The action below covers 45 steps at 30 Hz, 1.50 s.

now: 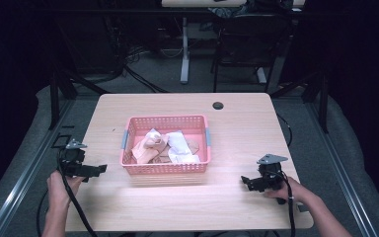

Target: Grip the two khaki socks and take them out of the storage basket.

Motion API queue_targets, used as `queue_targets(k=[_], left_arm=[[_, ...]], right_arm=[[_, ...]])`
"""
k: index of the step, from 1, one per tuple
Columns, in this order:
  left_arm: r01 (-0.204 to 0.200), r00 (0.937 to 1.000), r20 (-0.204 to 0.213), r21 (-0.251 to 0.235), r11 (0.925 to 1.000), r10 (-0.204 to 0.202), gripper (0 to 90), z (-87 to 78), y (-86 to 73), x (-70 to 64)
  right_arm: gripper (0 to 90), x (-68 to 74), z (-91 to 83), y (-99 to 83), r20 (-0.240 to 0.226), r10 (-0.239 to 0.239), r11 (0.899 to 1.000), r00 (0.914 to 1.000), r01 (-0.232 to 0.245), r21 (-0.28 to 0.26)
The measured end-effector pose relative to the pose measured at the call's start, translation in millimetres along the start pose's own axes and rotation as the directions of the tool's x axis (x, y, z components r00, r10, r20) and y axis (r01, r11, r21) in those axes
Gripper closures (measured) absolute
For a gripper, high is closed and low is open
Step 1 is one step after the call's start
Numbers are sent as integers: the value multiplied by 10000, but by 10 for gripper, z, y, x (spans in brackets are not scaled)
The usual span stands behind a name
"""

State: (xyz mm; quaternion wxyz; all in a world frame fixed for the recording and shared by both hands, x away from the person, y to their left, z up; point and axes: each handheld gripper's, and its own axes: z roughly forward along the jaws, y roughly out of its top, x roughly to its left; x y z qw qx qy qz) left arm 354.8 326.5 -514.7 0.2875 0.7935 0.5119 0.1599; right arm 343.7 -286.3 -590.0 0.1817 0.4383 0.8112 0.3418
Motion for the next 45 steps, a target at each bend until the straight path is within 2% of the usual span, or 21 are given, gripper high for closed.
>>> queue_targets(k=[6, 11, 20, 26, 32, 34, 39, 41, 45], left_arm=[[-182, 9998, 4, -382, 9991, 182, 0, -178, 96, -62], [-328, 9995, -8, -297, 9990, 328, 0, -265, 178, -93], [-313, 9992, 252, -298, 9991, 320, 0, -372, 320, -129], [-712, 9972, 230, -60, 9974, 713, 0, -457, 487, -211], [-928, 9954, 263, 103, 9956, 925, 0, -469, 637, -290], [-989, 9944, 397, 184, 9949, 981, 0, -466, 695, -316], [-1298, 9905, 495, 302, 9911, 1283, 0, -439, 847, -389], [-1462, 9875, 657, 363, 9886, 1436, 0, -415, 944, -439], [-1545, 9857, 747, 437, 9870, 1510, 0, -361, 1063, -514]], right_arm=[[0, 2, -3, 1, 7, 20, 10000, 10000, -20, 39], [0, 2, -3, 1, 5, 27, 10000, 10000, -27, 38], [0, 1, -1, 0, 11, 4, 10000, 10000, -4, 11], [0, 1, 0, 0, 7, 8, 10000, 10000, -8, 4], [0, 1, -1, 0, 8, 8, 10000, 10000, -8, 6], [0, 1, -1, 0, 5, 10, 10000, 10000, -10, 5], [0, 0, -1, 0, 35, -9, 10000, 10000, 9, 25], [0, -1, -2, 0, 44, -22, 10000, 10000, 22, 39], [0, 0, -1, 0, 10, 4, 10000, 10000, -4, 11]])
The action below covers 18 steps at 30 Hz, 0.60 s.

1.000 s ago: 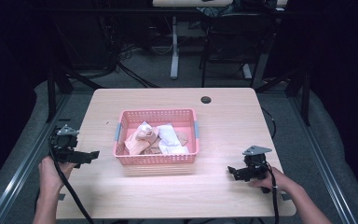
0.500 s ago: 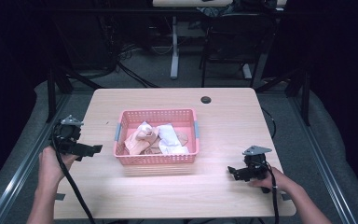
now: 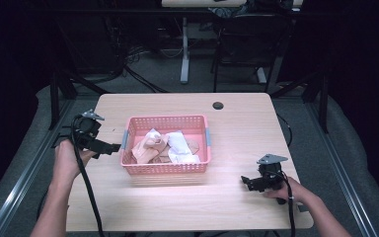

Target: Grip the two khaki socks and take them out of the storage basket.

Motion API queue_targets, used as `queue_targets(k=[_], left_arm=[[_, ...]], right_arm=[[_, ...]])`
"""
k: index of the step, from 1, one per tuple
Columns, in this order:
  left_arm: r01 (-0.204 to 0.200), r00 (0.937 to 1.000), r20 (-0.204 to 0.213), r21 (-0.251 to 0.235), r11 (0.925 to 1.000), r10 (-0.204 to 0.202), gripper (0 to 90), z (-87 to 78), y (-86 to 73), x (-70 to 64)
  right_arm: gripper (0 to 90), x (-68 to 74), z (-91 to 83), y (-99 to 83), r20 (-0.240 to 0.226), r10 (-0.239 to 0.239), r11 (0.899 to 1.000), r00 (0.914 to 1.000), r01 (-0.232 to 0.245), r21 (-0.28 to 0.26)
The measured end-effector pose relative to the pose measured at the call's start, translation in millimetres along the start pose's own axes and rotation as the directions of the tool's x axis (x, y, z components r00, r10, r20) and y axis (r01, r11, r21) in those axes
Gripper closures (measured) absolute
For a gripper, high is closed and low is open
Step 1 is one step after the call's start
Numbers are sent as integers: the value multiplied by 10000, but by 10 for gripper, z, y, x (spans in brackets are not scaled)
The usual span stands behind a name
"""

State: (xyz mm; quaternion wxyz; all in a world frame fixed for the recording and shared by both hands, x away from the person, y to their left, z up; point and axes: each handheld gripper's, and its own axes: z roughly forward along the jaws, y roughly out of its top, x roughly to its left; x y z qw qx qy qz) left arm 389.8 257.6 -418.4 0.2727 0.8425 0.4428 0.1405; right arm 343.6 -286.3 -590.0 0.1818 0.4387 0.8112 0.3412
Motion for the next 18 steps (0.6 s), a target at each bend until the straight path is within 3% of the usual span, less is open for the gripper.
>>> queue_targets(k=[6, 9, 18], left_arm=[[-267, 9994, 204, 157, 9995, 264, 0, 97, 148, -63], [-422, 9979, 499, 222, 9989, 410, 0, 170, 248, -99], [-763, 9957, 570, 488, 9959, 735, 0, 350, 420, -177]], right_arm=[[0, 0, 0, 0, -5, 4, 10000, 10000, -4, -4], [0, 0, 0, 0, -2, 3, 10000, 10000, -3, -5], [0, 0, 1, 0, -5, 3, 10000, 10000, -3, -10]])
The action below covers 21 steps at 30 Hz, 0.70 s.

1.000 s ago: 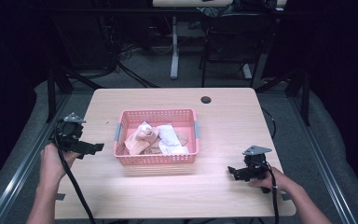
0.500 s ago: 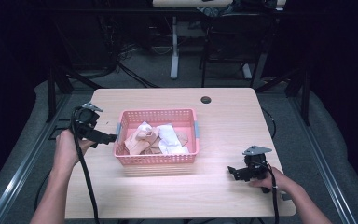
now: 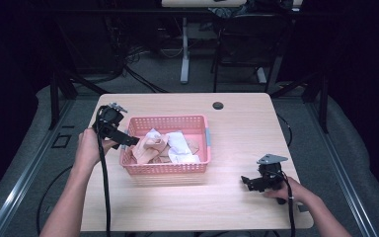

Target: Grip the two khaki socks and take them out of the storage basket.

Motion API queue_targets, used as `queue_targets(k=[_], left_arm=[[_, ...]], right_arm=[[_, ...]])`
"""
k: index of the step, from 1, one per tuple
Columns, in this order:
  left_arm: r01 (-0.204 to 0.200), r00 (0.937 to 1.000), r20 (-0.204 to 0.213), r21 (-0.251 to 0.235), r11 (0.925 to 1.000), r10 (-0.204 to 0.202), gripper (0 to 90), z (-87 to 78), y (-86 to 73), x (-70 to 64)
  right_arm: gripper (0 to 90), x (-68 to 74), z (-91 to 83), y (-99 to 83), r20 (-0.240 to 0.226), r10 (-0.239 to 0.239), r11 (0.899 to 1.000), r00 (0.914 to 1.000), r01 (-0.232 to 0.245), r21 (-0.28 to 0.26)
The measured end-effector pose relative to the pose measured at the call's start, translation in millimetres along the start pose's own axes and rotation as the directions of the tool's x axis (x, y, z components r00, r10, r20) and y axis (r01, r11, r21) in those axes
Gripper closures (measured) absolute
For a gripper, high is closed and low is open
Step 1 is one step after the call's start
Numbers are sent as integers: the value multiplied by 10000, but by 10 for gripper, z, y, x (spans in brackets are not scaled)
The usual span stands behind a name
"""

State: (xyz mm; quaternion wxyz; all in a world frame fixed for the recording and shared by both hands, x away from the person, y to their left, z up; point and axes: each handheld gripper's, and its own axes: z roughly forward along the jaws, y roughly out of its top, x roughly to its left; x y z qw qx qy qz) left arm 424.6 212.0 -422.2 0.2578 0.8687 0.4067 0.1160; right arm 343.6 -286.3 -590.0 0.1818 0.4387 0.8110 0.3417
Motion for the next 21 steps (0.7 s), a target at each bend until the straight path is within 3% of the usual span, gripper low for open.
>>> queue_targets(k=[10, 16, 21], left_arm=[[-244, 9995, 225, 353, 9991, 236, 12, 246, 147, -80], [-682, 9964, 554, 781, 9946, 640, 16, 398, 205, -206], [-1023, 9936, 586, 1062, 9891, 964, 75, 511, 244, -309]], right_arm=[[0, -1, 0, 0, 1, -5, 10000, 10000, 5, -1], [0, -1, -1, 0, 24, -19, 10000, 10000, 19, 15], [0, -2, -1, 0, 31, -26, 10000, 10000, 26, 20]])
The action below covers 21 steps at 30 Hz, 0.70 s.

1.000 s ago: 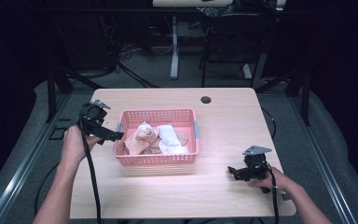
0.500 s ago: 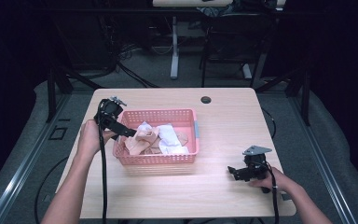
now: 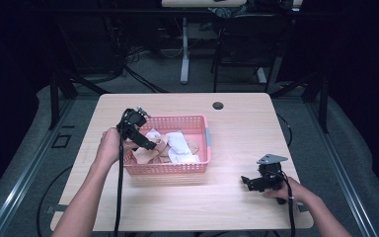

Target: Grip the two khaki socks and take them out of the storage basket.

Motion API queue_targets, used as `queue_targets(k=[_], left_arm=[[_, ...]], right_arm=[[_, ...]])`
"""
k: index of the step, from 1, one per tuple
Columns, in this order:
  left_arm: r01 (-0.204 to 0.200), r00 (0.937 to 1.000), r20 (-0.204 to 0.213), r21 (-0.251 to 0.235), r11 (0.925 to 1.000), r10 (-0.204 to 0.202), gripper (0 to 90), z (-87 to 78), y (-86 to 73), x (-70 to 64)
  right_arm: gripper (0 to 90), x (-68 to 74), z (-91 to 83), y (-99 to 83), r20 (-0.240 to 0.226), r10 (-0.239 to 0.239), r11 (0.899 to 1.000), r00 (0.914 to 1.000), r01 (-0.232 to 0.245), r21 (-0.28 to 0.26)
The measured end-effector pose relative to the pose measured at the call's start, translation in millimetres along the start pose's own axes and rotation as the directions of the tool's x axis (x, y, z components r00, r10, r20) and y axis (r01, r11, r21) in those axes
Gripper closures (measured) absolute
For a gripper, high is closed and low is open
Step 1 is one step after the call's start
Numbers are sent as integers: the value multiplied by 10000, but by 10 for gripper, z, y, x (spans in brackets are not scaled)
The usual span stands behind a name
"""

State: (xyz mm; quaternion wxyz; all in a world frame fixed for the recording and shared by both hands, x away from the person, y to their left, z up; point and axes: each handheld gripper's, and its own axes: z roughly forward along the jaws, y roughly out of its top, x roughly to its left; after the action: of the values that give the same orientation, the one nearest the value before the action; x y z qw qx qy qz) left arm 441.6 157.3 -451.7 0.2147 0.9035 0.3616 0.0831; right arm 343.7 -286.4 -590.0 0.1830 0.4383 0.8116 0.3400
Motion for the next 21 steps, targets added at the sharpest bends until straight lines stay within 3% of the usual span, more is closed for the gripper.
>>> queue_targets(k=[7, 12, 21], left_arm=[[-329, 9994, -113, 354, 9988, 334, 224, 168, 75, -110], [-582, 9964, -597, 258, 9980, 596, 417, 230, 148, -170], [-577, 9963, -624, 358, 9977, 599, 724, 293, 158, -144]], right_arm=[[0, 1, 1, 0, -27, 17, 10000, 10000, -17, -19], [0, -1, 0, 0, -28, 0, 10000, 10000, 0, -1], [0, -1, 0, 0, -20, -5, 10000, 10000, 5, 4]])
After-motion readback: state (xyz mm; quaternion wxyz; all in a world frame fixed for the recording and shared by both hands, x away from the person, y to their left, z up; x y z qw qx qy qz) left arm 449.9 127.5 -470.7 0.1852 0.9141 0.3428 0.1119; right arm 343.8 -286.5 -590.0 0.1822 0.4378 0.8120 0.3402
